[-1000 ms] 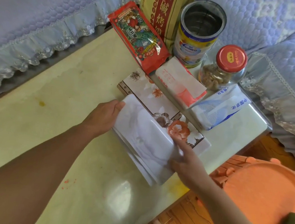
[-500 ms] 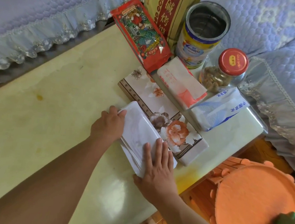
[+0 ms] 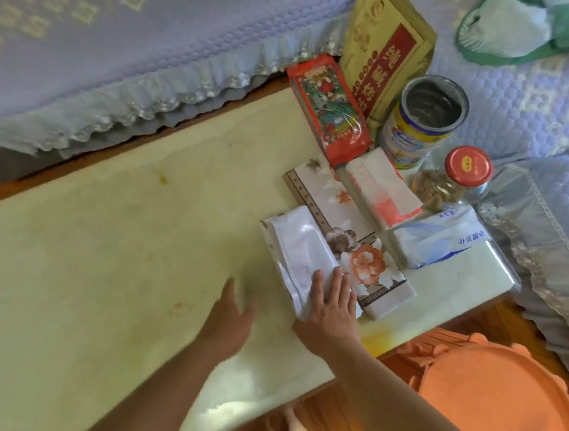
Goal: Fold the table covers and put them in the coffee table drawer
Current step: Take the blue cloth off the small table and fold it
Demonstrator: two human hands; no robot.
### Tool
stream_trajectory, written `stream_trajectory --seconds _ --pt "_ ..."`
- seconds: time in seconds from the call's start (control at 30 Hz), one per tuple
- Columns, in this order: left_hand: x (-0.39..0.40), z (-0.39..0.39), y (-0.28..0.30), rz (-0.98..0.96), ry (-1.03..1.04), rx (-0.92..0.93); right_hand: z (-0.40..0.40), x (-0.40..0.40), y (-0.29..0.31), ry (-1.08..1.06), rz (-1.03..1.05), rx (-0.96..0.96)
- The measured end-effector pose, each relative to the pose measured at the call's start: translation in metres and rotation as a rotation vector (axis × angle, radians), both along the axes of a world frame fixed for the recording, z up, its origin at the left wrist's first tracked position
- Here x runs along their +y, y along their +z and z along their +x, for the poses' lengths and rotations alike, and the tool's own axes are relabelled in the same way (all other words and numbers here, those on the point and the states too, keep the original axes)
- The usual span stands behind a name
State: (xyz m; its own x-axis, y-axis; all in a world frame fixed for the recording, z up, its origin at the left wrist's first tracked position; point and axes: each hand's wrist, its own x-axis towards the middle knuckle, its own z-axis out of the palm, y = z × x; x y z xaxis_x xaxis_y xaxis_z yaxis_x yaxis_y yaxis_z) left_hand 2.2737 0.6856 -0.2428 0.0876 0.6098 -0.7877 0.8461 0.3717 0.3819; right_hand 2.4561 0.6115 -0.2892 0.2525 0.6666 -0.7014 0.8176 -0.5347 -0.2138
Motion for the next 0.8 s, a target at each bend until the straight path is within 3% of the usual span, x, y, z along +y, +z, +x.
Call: stream_trajectory --seconds 0.13,0.3,0.43,0.6,0.8 --pt "-0.061 -0.08 0.05 -0.156 0.02 0.08 0.005 0.014 0.044 -0.099 -0.017 0.027" --pt "-0.102 -0.159 0.103 -0.049 0.195 0.105 -0.025 -0.03 0.126 -0.224 0.262 0.015" --pt "-0.148 -0.218 0.134 -0.001 0.287 0.105 -0.091 -0.093 0.168 -0.212 0.214 0.108" --pt "-0.236 -0.315 0.193 0.181 0.424 0.041 -0.232 -0.133 0.215 0.193 0.179 0.176" --pt "-0.411 -0.508 0.322 0.437 0.708 0.057 -0.504 -0.191 0.344 0.618 0.359 0.38"
